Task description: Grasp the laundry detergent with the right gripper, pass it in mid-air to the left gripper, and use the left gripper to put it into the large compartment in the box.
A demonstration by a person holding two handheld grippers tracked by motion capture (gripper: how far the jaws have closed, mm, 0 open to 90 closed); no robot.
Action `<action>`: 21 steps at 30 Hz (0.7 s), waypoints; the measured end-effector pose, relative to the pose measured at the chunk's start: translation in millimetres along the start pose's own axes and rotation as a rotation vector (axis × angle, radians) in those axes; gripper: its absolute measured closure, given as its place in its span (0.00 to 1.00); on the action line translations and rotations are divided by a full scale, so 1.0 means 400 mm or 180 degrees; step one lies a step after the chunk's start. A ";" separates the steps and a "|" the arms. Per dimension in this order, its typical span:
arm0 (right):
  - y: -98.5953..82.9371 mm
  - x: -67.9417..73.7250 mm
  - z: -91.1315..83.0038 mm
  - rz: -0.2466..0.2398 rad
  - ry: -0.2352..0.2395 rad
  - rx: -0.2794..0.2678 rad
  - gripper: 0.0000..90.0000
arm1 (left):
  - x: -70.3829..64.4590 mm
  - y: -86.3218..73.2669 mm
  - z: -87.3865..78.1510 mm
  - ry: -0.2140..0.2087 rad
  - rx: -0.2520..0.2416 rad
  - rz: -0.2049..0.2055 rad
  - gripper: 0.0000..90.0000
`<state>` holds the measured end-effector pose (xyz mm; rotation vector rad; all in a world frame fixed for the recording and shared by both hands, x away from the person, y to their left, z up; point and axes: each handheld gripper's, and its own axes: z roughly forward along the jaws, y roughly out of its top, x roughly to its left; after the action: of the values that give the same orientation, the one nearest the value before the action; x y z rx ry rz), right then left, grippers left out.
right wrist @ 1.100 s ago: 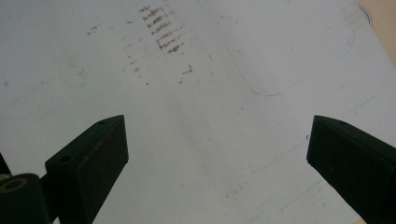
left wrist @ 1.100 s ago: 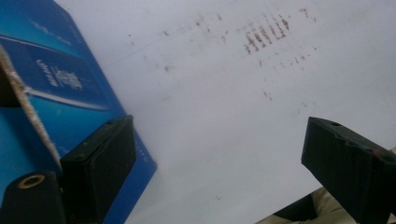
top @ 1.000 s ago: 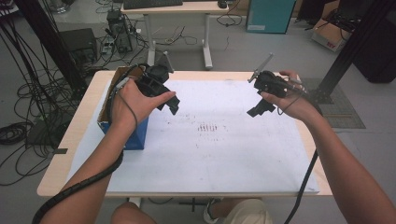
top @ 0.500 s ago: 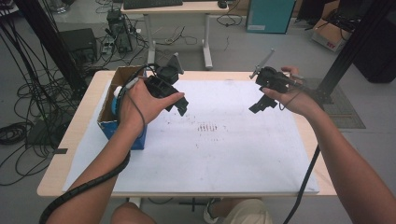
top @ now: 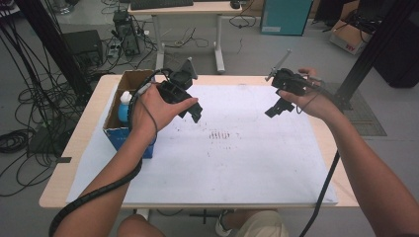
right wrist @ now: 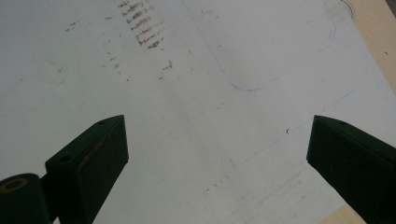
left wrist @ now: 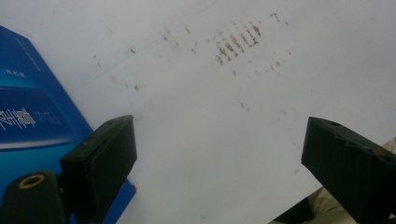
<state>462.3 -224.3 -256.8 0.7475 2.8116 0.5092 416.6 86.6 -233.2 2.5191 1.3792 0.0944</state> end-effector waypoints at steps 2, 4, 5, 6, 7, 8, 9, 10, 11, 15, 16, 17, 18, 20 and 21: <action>0.000 0.000 0.001 0.0001 -0.0002 0.0022 0.06 | 0.000 0.000 0.003 -0.0014 0.0011 0.0002 0.12; 0.000 -0.001 0.001 -0.0008 -0.0001 0.0029 0.06 | 0.000 -0.002 0.006 -0.0016 0.0011 0.0010 0.12; 0.000 -0.001 0.002 -0.0010 -0.0004 0.0032 0.06 | -0.001 -0.003 0.007 -0.0030 0.0014 0.0016 0.12; 0.000 -0.001 0.003 -0.0016 -0.0003 0.0035 0.06 | -0.001 -0.003 0.008 -0.0034 0.0002 0.0013 0.12; 0.001 -0.001 0.004 -0.0024 0.0000 0.0043 0.06 | -0.002 -0.003 0.009 -0.0033 0.0002 0.0016 0.12; 0.001 -0.001 0.005 -0.0033 -0.0003 0.0037 0.06 | -0.002 -0.003 0.009 -0.0033 0.0001 0.0017 0.12; 0.002 -0.001 0.006 -0.0039 -0.0001 0.0043 0.06 | -0.001 -0.004 0.010 -0.0034 0.0000 0.0012 0.12; 0.003 0.000 0.006 -0.0037 0.0004 0.0042 0.06 | 0.000 -0.004 0.012 -0.0029 0.0004 0.0013 0.12; 0.004 0.001 0.008 -0.0036 -0.0001 0.0040 0.06 | 0.000 -0.005 0.012 -0.0036 0.0021 0.0006 0.12; 0.005 0.002 0.011 -0.0064 -0.0003 0.0060 0.06 | 0.004 -0.008 0.012 -0.0024 0.0005 -0.0011 0.12; 0.006 0.003 0.012 -0.0061 -0.0003 0.0067 0.06 | 0.006 -0.009 0.011 -0.0018 -0.0012 -0.0011 0.12; 0.006 0.004 0.013 -0.0048 0.0000 0.0078 0.06 | 0.007 -0.009 0.011 -0.0024 -0.0020 -0.0016 0.12; 0.006 0.003 0.014 -0.0066 -0.0006 0.0073 0.06 | 0.007 -0.010 0.010 -0.0027 -0.0021 -0.0017 0.12; 0.008 0.005 0.014 -0.0064 -0.0001 0.0087 0.06 | 0.007 -0.011 0.009 -0.0025 -0.0037 -0.0018 0.12; 0.008 0.006 0.015 -0.0057 -0.0002 0.0089 0.06 | 0.007 -0.012 0.008 -0.0030 -0.0037 -0.0020 0.12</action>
<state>463.3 -218.7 -261.2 0.7269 2.8278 0.4677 414.9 90.7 -237.6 2.5023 1.3790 0.0887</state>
